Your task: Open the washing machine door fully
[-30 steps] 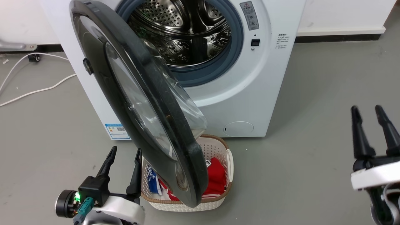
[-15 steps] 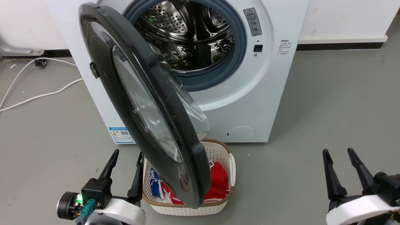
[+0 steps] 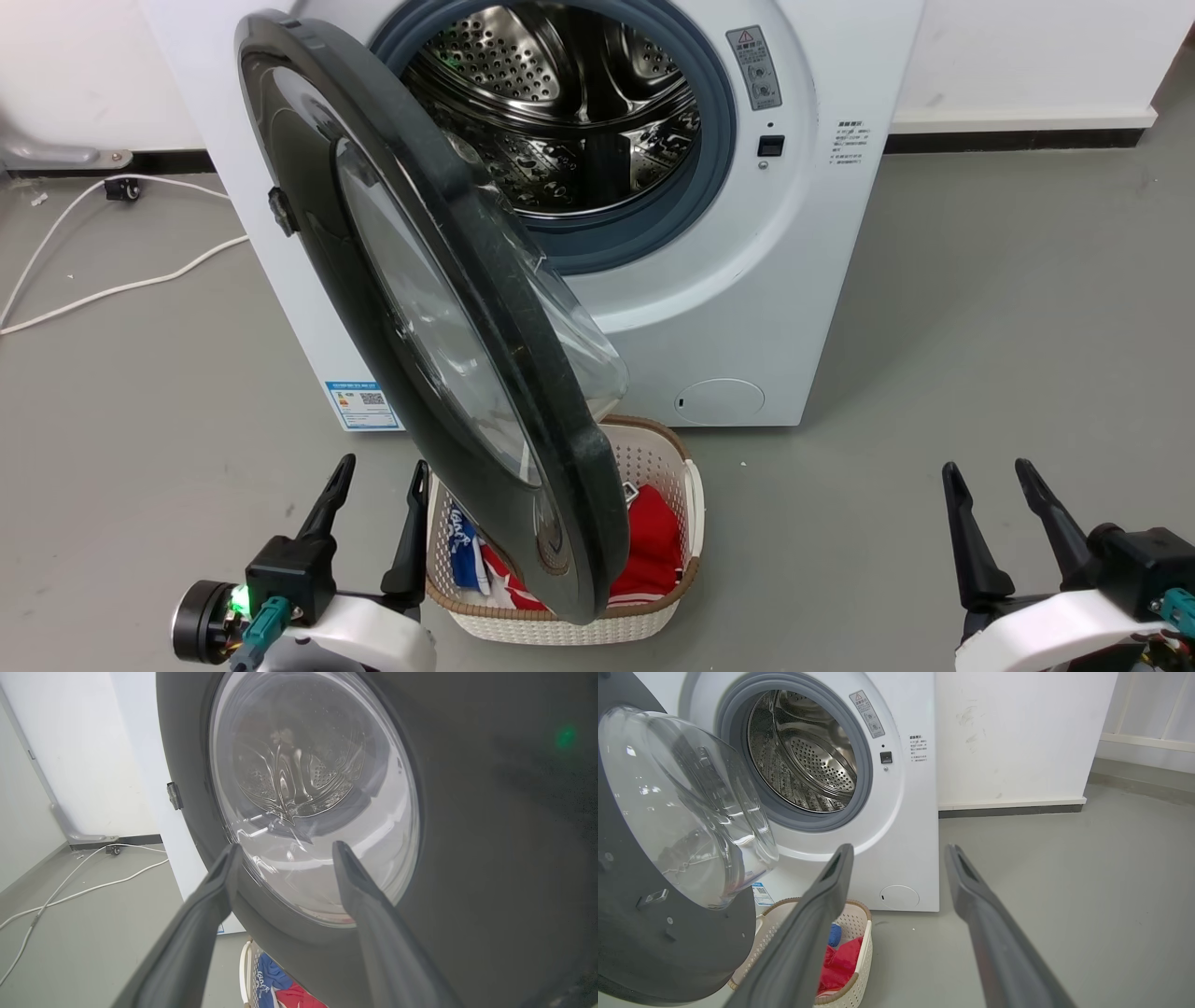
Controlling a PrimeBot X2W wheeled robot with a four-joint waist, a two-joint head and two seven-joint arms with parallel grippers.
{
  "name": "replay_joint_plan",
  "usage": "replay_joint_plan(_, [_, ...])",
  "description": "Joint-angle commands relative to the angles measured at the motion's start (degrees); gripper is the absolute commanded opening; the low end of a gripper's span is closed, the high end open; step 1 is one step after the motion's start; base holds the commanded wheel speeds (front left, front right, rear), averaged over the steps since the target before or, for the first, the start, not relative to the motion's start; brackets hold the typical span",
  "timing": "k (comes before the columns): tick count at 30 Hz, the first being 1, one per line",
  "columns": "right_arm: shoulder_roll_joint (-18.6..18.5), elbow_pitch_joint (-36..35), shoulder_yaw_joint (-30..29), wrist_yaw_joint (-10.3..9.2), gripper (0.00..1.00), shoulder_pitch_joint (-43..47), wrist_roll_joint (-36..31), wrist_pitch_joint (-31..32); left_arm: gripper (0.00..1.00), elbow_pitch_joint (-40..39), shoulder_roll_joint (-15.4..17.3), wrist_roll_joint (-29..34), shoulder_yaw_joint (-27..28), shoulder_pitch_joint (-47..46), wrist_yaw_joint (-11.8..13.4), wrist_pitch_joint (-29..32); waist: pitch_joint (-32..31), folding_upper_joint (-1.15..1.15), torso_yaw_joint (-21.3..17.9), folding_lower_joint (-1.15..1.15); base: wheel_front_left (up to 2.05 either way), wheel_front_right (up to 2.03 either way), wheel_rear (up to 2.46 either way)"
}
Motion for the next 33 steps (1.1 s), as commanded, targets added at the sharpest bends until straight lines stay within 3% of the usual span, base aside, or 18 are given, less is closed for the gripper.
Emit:
replay_joint_plan(1, [-0.3,0.1,0.0,0.00,1.00,-0.7,-0.9,-0.3,1.00,0.1,0.2,0.2,-0.1,0.2,0.2,0.1,0.0,0.00,0.0,0.00,0.00,0.00,0.00])
replay_joint_plan(4, [-0.2,0.2,0.0,0.00,1.00,-0.8,-1.2,-0.3,0.96,0.2,0.4,0.1,-0.3,0.2,0.5,0.4,0.1,0.00,0.1,0.00,0.00,0.00,0.00])
replay_joint_plan(5, [-0.2,0.2,0.0,-0.01,1.00,-0.8,-1.4,-0.3,0.59,0.2,0.4,0.1,-0.4,0.1,0.5,0.5,0.1,0.00,0.1,0.00,0.00,0.00,0.00])
replay_joint_plan(6, [-0.2,0.2,0.1,0.00,1.00,-0.8,-1.5,-0.2,0.15,0.2,0.5,0.1,-0.4,0.1,0.5,0.6,0.1,0.00,0.1,0.00,0.00,0.00,0.00])
replay_joint_plan(7, [-0.2,0.2,0.1,0.00,1.00,-0.8,-1.6,-0.2,0.00,0.1,0.5,0.0,-0.5,0.1,0.4,0.7,0.1,0.00,0.1,0.00,0.00,0.00,0.00])
replay_joint_plan(19, [0.1,-0.2,0.2,-0.01,1.00,-1.1,-2.8,0.1,0.00,-3.4,0.6,-1.1,0.6,-1.4,2.2,1.3,0.1,0.00,0.4,0.00,0.00,0.00,0.00])
replay_joint_plan(27, [0.4,-1.0,-0.2,-0.01,1.00,-0.8,-3.6,0.5,0.00,-12.4,1.0,-1.7,1.4,-5.3,3.3,3.5,-0.1,0.00,1.2,0.00,0.00,0.00,0.00])
replay_joint_plan(33, [0.7,-1.7,-0.4,-0.01,1.00,-0.7,-4.2,0.9,0.00,-21.7,-0.8,-2.3,0.8,-9.7,4.6,5.0,-0.3,0.00,1.6,0.00,0.00,0.00,0.00])
